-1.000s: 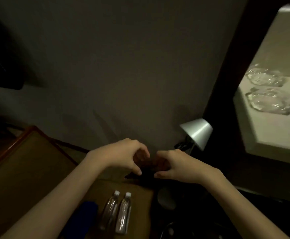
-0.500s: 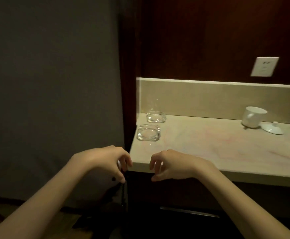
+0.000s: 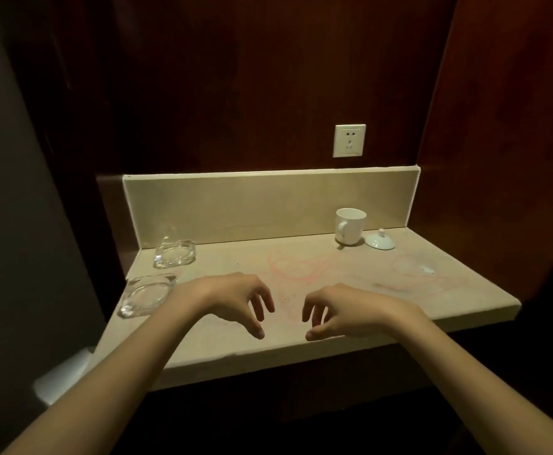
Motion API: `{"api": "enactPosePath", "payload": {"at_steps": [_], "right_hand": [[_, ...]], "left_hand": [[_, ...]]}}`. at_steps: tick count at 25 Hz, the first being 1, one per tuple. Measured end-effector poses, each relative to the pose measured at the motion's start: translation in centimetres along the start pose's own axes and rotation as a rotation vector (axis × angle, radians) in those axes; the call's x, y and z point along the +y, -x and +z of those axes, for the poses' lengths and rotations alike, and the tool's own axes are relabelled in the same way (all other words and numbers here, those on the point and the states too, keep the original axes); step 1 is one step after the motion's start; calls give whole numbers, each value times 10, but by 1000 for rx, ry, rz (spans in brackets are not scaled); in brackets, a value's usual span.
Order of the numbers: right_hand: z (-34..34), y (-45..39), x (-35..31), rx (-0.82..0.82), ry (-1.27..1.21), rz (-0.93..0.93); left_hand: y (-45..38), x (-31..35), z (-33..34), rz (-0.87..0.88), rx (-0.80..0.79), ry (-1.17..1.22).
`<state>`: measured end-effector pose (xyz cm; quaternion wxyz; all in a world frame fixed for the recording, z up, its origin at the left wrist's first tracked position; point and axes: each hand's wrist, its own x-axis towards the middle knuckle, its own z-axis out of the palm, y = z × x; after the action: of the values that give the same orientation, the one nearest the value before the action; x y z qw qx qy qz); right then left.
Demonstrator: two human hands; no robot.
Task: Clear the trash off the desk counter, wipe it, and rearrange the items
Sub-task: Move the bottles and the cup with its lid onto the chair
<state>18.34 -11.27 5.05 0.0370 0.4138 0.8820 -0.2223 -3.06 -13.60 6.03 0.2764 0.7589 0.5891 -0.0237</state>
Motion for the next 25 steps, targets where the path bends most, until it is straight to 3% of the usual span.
{"api": "enactPosePath", "payload": {"at_steps": [6, 15, 23, 25], "right_hand": [[-43, -14, 105, 45, -38, 117], [-105, -78, 216, 66, -41, 174], [-146, -130, 270, 5, 8, 133], [-159, -141, 282, 14, 26, 138]], "left_hand": [[-123, 45, -30, 131, 9, -42], [-280, 70, -77, 131, -71, -73], [-336, 69, -99, 2, -28, -88], [-341, 66, -102, -53, 54, -68]]}}
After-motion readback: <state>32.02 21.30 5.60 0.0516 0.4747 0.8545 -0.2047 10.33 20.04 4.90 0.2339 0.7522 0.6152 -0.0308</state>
